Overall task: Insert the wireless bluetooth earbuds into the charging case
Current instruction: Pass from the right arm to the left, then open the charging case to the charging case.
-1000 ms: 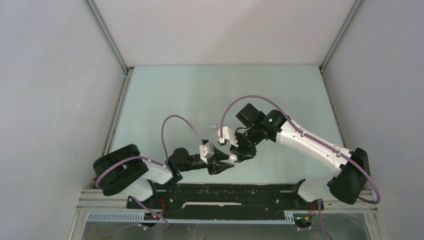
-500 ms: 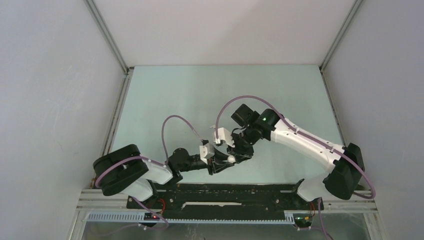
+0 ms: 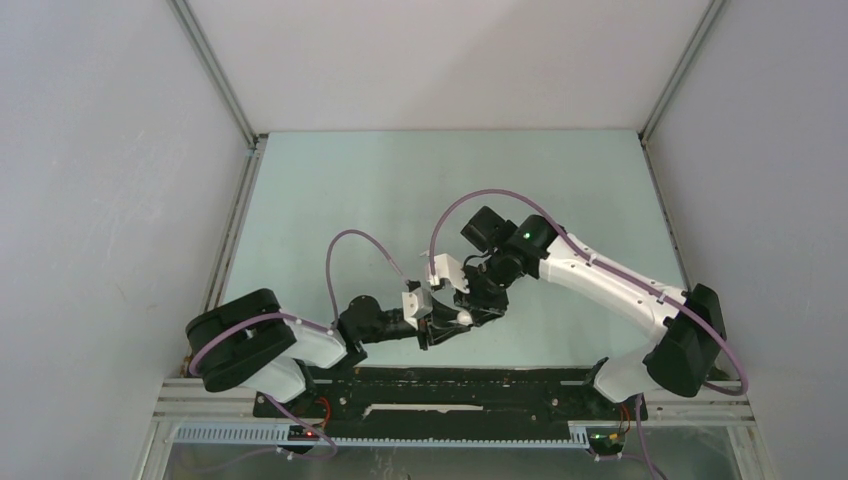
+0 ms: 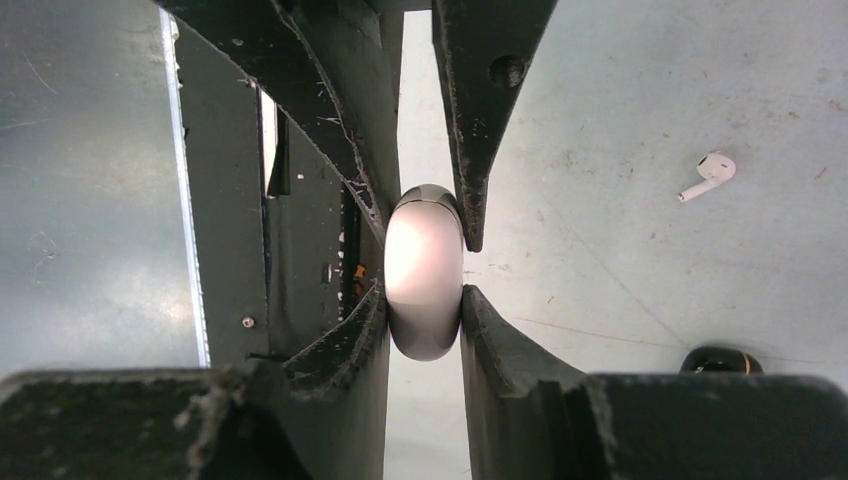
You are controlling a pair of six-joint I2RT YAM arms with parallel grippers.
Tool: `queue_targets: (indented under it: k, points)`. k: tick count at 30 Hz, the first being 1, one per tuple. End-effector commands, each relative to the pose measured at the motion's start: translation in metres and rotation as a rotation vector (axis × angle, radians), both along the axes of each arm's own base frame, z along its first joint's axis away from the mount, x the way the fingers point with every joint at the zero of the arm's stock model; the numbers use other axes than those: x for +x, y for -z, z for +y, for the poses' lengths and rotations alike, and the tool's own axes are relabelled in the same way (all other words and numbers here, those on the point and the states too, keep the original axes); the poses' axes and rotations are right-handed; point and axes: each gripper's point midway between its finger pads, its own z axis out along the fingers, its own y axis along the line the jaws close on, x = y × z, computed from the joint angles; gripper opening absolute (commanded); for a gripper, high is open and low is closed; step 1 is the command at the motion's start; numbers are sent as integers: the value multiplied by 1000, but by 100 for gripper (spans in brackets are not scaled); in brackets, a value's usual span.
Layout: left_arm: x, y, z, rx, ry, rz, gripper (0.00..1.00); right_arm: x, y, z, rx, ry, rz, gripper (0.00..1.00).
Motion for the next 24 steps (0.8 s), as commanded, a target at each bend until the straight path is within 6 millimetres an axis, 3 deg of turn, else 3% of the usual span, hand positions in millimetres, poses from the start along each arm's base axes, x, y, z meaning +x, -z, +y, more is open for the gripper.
queue_targets:
  k: [1,7,16,21,24]
  points:
    - [-1,-22,-3,-59,2,-100,0,17,-23,16,81,85,-9,31]
    - [-5,-23,-3,-73,14,-112,0,33,-39,12,122,171,112,36]
    - [-3,-23,-3,-75,0,-97,0,29,-63,12,218,177,195,41]
    - [0,-23,-3,-79,-13,-87,0,38,-95,-6,354,225,205,42]
    - [-1,-27,-2,-105,-16,-80,0,39,-94,-19,380,230,128,45]
